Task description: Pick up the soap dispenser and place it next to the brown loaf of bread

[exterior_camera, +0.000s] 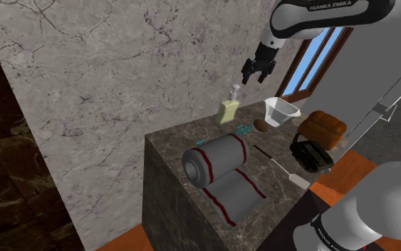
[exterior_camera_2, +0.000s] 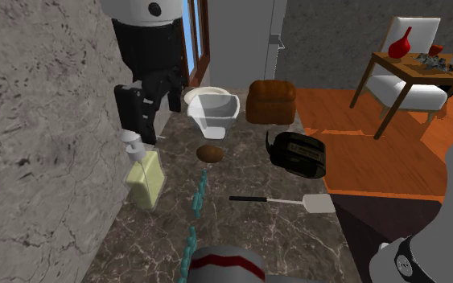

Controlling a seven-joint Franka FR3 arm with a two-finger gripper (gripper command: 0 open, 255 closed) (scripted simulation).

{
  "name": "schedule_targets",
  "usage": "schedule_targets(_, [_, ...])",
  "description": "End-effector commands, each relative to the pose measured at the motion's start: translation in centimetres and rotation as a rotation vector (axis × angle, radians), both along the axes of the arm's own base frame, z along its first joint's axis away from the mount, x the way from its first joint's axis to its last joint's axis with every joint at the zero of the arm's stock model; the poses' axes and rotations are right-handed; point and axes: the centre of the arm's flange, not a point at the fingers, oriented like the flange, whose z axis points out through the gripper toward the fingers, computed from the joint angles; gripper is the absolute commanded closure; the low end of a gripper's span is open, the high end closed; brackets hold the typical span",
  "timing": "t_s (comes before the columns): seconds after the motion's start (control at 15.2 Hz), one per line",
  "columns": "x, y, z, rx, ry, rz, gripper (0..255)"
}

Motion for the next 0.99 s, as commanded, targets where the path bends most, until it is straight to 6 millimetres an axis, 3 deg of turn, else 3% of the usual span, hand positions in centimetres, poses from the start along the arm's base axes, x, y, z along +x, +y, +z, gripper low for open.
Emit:
schedule_targets(0.0, [2.2,-0.7,-1.2,-0.015,0.008,-0.01,0])
schedule_targets(0.59, [11.4,-5.0,-6.7,-0.076,0.042,-0.055,0])
schedule_targets(0.92, [11.5,-5.3,-9.3,-0.076,0.042,-0.055,0])
